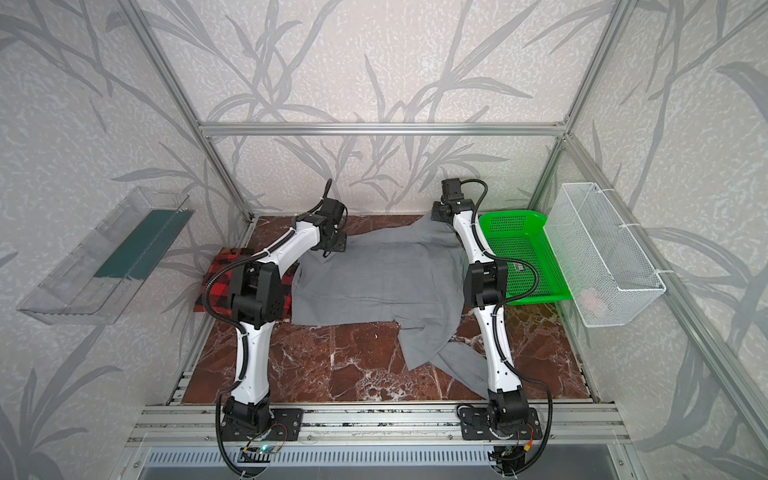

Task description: Fold and stack the long sleeve shirts

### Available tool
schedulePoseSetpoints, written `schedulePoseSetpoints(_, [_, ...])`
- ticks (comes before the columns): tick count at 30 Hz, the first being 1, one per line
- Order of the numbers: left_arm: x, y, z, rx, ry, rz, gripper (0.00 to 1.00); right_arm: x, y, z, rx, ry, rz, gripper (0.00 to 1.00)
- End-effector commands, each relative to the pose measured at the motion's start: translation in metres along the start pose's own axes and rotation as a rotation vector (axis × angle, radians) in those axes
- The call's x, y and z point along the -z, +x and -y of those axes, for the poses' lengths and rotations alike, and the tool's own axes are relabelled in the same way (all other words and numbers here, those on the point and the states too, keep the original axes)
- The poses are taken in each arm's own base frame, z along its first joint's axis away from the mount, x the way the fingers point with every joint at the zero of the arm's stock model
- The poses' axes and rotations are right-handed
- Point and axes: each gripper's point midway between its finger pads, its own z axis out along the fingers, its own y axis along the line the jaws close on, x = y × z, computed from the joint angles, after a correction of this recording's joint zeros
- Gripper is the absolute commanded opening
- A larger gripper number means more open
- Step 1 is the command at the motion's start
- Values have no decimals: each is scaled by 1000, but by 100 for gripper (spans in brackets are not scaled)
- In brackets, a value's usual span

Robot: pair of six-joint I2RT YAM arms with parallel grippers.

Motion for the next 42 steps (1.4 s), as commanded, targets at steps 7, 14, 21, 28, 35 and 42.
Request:
schedulePoseSetpoints(7, [-27,-8,26,-289,-8,78,73,1,-3,3,-20,-42,-10,0])
schedulePoseSetpoints(14, [-48,-52,-19,-194,-156,74,74,14,-8,-3,-51,-82,-14,0])
schedulePoseSetpoints(21, [-4,-122,-91,-57,-325,251,76,27,-11,-6,-64,-100,-3,0])
schedulePoseSetpoints(28, [38,-119,-157,103,-416,253,76,26,-9,-6,-80,-114,-10,0])
schedulePoseSetpoints(35, [63,-84,-117,209,-252,151,76,46,-41,-19,-64,-129,78,15])
schedulePoseSetpoints(42, [64,-12,-53,196,-191,-47,76,59,-71,-32,-66,-193,175,57])
